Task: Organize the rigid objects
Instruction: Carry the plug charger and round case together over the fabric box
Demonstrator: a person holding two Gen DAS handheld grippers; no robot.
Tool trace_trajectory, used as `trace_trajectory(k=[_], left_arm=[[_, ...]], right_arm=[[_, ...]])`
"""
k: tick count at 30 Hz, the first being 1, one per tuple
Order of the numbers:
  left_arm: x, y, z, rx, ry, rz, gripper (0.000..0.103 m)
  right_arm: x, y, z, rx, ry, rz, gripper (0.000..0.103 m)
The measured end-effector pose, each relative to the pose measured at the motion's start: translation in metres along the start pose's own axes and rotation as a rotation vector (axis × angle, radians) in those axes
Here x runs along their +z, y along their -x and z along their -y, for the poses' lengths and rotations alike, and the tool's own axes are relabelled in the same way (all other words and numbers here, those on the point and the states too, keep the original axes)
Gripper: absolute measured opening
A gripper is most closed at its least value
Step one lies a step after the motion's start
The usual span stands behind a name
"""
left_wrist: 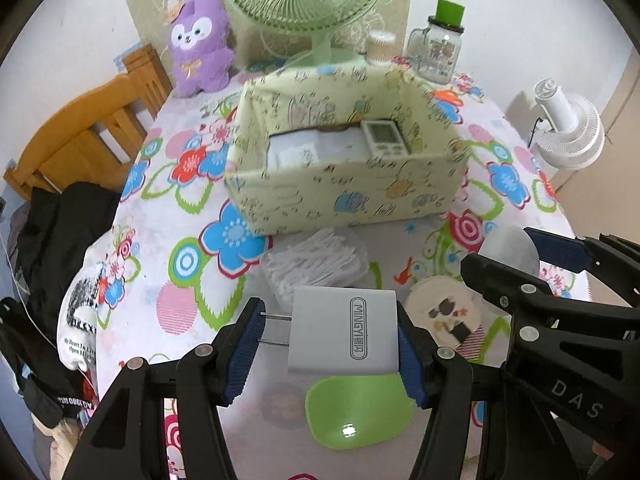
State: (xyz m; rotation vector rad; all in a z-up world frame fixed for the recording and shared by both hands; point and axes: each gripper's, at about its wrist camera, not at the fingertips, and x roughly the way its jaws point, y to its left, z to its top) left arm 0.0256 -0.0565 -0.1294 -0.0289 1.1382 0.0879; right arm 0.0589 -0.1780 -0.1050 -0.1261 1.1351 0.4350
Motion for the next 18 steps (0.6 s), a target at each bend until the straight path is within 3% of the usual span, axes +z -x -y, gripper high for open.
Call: trace_trajectory(k=[18], left_arm=[[0.037,0.033,-0.002,-0.025,-0.069,0.039,0.063]], right_arm=[[0.025,0.043,-0.005,-0.031,-0.059,0.069,0.058]])
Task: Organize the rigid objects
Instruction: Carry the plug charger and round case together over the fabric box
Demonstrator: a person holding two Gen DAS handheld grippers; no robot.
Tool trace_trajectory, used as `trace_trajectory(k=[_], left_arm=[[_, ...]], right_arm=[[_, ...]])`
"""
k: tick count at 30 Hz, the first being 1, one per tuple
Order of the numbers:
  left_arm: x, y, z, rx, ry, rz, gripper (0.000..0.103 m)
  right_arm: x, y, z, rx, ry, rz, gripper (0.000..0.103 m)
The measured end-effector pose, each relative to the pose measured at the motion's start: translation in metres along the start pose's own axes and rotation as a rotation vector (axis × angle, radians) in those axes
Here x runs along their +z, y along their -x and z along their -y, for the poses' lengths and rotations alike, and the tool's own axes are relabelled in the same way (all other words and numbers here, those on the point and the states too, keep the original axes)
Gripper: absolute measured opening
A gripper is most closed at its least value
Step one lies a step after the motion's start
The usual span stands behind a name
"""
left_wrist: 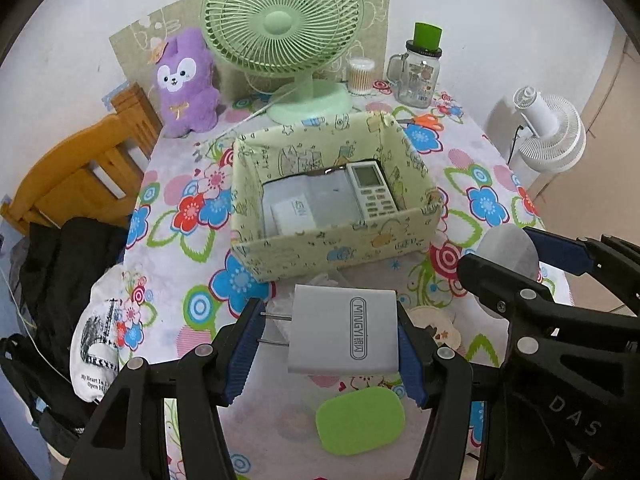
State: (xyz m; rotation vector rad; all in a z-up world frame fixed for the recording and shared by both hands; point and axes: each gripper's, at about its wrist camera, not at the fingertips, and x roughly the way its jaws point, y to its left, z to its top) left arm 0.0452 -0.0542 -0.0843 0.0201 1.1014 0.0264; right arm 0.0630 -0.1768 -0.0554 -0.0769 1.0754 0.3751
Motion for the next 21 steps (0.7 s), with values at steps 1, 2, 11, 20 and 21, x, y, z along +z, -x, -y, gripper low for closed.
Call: trace_trajectory(k=[1,2,11,20,21], left_arm=[[0.002,0.001,-0.001,-0.004,0.001,0.001,0.063],[0.004,0.002,-0.002,-0.008,0.002,0.002,0.063],[0.026,0.005,-0.013,-0.031,-0.022,0.035,0.063],[0.047,-0.006,-0.028,-0.028,-0.044,0.039,0.063],[0.049,-0.008,-0.028,-0.028,-0.045,0.039,0.063]], right_arm=[[0.002,0.001,-0.001,0.003,-0.005,0.002,0.058],[0.005,0.002,-0.001,0.003,-0.01,0.004,0.058],[0.026,0.008,-0.007,-0.003,-0.022,0.023,0.058],[0.05,-0.005,-0.014,0.012,-0.026,0.012,0.058],[0.053,-0.008,-0.014,0.017,-0.025,0.008,0.058]])
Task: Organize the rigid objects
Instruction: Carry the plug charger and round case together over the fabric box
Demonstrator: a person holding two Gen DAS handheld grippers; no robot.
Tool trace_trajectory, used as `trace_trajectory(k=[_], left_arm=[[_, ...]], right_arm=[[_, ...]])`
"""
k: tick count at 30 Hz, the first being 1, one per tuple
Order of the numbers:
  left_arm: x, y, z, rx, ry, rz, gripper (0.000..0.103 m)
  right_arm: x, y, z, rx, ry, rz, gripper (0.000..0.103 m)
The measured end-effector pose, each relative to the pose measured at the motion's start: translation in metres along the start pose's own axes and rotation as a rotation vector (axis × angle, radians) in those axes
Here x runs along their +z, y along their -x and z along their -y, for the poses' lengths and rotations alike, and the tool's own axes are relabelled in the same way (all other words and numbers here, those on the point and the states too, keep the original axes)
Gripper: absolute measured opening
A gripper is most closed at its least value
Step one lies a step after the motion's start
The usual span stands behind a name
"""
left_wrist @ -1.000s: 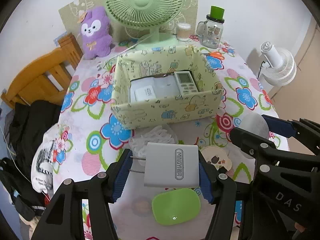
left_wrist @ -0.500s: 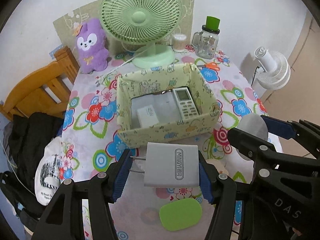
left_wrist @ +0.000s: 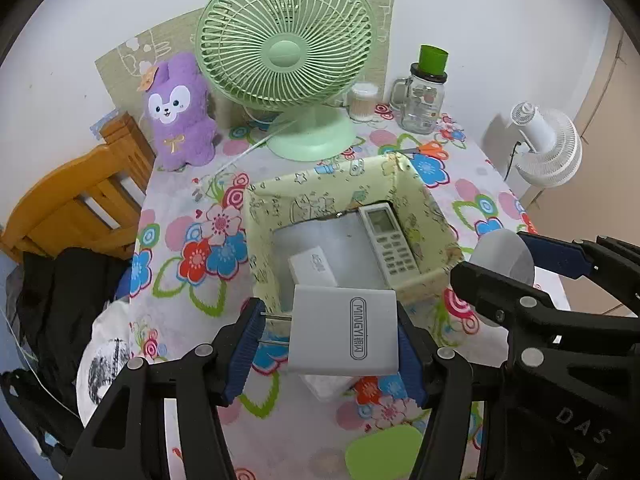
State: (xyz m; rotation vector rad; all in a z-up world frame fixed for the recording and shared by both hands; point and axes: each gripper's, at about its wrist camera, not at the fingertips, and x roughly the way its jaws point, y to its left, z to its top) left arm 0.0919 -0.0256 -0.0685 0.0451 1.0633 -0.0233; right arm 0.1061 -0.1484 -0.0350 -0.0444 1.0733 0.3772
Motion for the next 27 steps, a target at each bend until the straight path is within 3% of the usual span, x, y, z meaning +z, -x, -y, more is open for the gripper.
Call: trace_trajectory(k=[20,27], left_arm=[[0.035,-0.061,-0.015,-0.026,-0.036,-0.041,0.063],[0.039,-0.083,-0.02,-0.049,-0.003,-0.082,0.063]], right_arm=[[0.043,-0.062,-0.002,0.022,0.006,-0.045,0.058],[0.048,-0.084,-0.001,0.023,-0.011,-0.079,0.058]])
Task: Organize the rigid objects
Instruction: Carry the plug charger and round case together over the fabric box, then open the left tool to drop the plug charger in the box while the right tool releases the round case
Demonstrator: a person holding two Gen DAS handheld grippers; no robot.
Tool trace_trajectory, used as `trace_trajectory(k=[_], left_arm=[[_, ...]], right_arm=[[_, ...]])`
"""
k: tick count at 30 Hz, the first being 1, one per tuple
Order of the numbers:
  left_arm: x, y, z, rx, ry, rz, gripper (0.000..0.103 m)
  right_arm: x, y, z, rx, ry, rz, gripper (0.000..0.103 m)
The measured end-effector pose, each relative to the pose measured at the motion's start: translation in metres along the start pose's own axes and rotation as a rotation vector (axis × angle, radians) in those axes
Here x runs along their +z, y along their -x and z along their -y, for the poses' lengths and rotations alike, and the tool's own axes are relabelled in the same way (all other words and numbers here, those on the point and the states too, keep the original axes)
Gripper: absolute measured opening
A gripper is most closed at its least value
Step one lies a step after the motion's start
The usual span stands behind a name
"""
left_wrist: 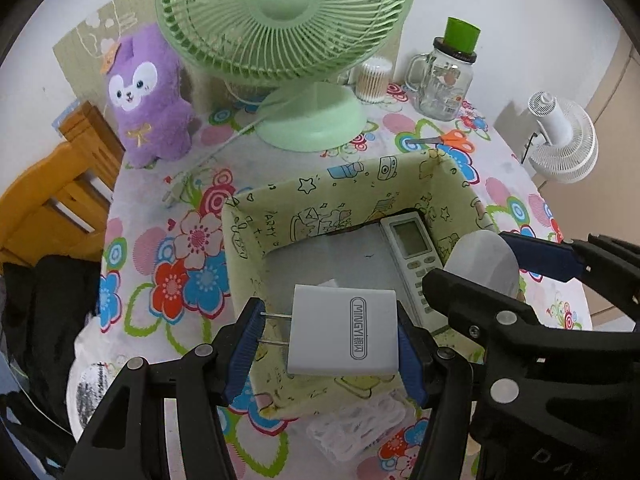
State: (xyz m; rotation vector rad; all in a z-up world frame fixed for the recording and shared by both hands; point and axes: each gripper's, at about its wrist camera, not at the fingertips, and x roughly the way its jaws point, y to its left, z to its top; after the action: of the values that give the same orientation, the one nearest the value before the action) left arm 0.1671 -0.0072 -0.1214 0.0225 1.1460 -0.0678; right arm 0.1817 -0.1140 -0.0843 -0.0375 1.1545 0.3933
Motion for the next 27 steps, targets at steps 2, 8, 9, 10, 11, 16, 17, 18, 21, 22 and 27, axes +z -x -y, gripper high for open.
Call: trace_trajectory(k=[2,8,9,10,11,16,17,18,21,22,27], left_arm=[[0.002,-0.004,0.001,-0.009,0.015,-0.004,0.063],[0.005,-0.022,0.009,0.027,0.068,-0.018,0.063],[0.005,-0.025,0.009,0.019,0.088,-0.027,0.063],[0.004,-0.029,0.009,0.009,0.11,-0.038,0.063],[0.004,-0.033,0.009,0.002,0.127,-0.046,0.063],[0.005,-0.044,0.014,-0.007,0.156,-0.069,0.063],[0.004,-0.048,0.014,-0.008,0.163,-0.079,0.063],[0.004,-0.05,0.015,-0.015,0.171,-0.09,0.063],[0.004,-0.051,0.016,-0.031,0.197,-0.085,0.066],[0.004,-0.051,0.016,-0.034,0.201,-0.077,0.072],[0.005,-0.05,0.017,-0.05,0.201,-0.082,0.084]], right_arm=[[0.002,-0.004,0.003,-0.008,-0.005,-0.004,0.058],[0.009,-0.014,0.012,-0.031,-0.009,-0.011,0.059],[0.01,-0.017,0.015,-0.036,-0.01,-0.015,0.059],[0.011,-0.02,0.018,-0.036,-0.015,-0.021,0.059],[0.012,-0.022,0.019,-0.036,-0.018,-0.026,0.059],[0.014,-0.031,0.03,-0.045,-0.036,-0.039,0.059],[0.014,-0.032,0.031,-0.047,-0.039,-0.04,0.059],[0.015,-0.035,0.033,-0.043,-0.042,-0.042,0.059],[0.016,-0.039,0.035,-0.032,-0.042,-0.05,0.059],[0.016,-0.04,0.035,-0.029,-0.04,-0.052,0.059],[0.016,-0.045,0.035,-0.023,-0.042,-0.064,0.059]])
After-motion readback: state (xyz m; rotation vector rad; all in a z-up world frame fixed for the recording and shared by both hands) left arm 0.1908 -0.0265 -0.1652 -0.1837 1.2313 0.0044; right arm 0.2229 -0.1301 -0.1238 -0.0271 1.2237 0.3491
